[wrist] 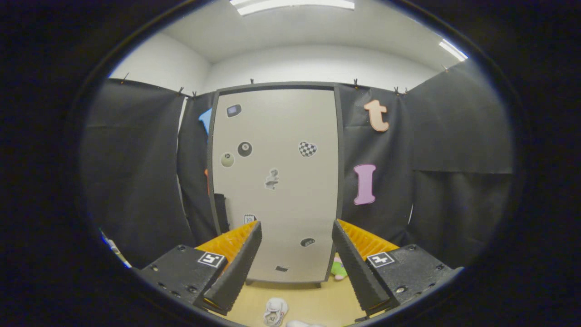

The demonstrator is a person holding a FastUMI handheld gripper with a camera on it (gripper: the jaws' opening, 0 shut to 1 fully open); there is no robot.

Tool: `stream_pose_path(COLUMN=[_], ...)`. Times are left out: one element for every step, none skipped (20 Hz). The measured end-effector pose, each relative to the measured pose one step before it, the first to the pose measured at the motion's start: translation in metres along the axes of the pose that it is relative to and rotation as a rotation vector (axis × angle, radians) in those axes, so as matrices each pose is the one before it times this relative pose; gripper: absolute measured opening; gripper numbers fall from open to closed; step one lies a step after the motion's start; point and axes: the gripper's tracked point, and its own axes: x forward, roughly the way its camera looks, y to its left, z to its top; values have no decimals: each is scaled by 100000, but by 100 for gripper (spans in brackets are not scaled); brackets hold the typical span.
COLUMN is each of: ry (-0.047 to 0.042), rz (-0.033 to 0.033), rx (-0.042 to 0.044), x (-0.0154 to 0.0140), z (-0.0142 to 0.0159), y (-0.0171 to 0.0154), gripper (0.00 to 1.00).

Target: Open the shoe cabinet door, grab the shoes and put them into the shoe cabinet, then close the shoe cabinet door.

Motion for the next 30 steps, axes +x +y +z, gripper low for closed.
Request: stream_pose_path(ry=[665,243,337,664,200,235,88,579,783,294,346,617,600,810,646,728,527,519,295,-55,5,-894,-398,200,642,550,667,18,326,292], rz=[339,637,449,868,993,664,861,1567,1695,1333,666,503,706,906,619,511,562,302,381,392,75,-306,-397,-758,-454,173,-106,-78,-232,631], rx=[428,656,263,-150,-418,-348,-14,279,478,349,-135,-87,227,401,157,44,-33,-93,-168,-135,-565,-754,-731,-415,277,502,258,230,358,320], x=[579,687,728,800,904,855,845,1091,1082,978,1141,1329,1047,1335,976,1277,1179,1007,881,864,770,841,816,700,590,432,308,208,210,212], z=[-476,-364,-386,-365,-369,-315,-283,-404,-671,-324,-363,-279,-304,-251,-353,-167,-93,-215,-210,23,-94,237,9,60,-190,-146,-211,-65,-126,-66], y=[578,650,697,874,1094,918,986,1237,1366,1063,805,936,655,809,598,670,652,505,553,518,446,298,296,145,247,351,223,181,136,244], gripper=[99,99,99,99,99,99,99,99,99,99,99,99,99,99,99,99,99,99,99,99,99,99,99,99,99,99,98,94,90,83])
